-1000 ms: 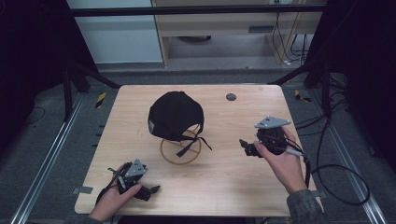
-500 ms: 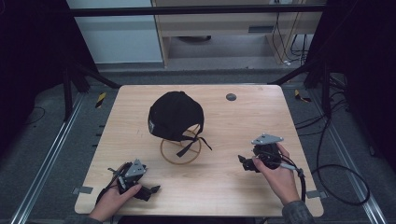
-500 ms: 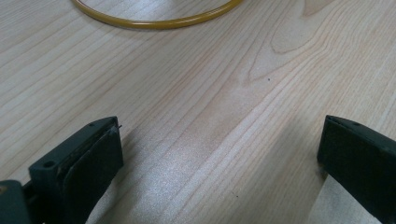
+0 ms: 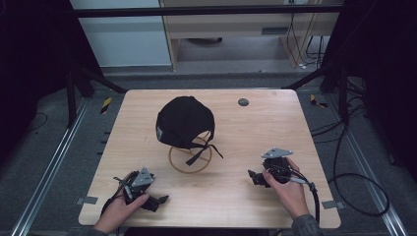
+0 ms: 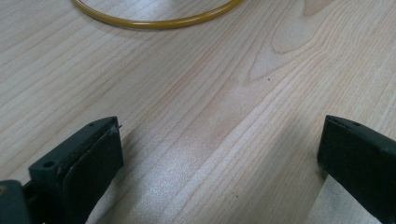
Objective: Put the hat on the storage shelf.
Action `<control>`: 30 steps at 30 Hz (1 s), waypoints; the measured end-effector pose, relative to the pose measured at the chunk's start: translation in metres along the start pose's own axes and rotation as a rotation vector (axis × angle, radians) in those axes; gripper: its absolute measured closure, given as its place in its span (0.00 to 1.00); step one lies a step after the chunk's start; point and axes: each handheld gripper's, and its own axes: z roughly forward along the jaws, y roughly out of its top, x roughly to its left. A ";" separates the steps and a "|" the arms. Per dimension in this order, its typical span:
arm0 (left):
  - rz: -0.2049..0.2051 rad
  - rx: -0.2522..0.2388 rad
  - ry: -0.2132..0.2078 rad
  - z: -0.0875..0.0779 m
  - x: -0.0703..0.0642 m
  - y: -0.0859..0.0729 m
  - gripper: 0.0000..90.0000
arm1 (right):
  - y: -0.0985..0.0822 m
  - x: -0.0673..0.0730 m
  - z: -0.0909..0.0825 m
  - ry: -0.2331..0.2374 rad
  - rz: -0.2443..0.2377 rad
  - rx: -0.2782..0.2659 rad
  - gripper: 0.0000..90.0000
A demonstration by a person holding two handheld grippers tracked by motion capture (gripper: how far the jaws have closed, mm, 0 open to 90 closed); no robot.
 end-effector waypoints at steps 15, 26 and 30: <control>0.000 0.000 0.000 0.000 0.000 0.000 0.00 | -0.001 0.003 0.023 0.027 0.076 -0.014 0.13; 0.000 -0.001 0.000 0.000 0.000 0.000 0.00 | -0.004 0.008 0.033 0.020 0.083 -0.012 0.12; 0.000 0.000 0.001 0.000 0.000 0.000 0.00 | -0.004 0.011 0.036 -0.006 0.068 -0.026 0.11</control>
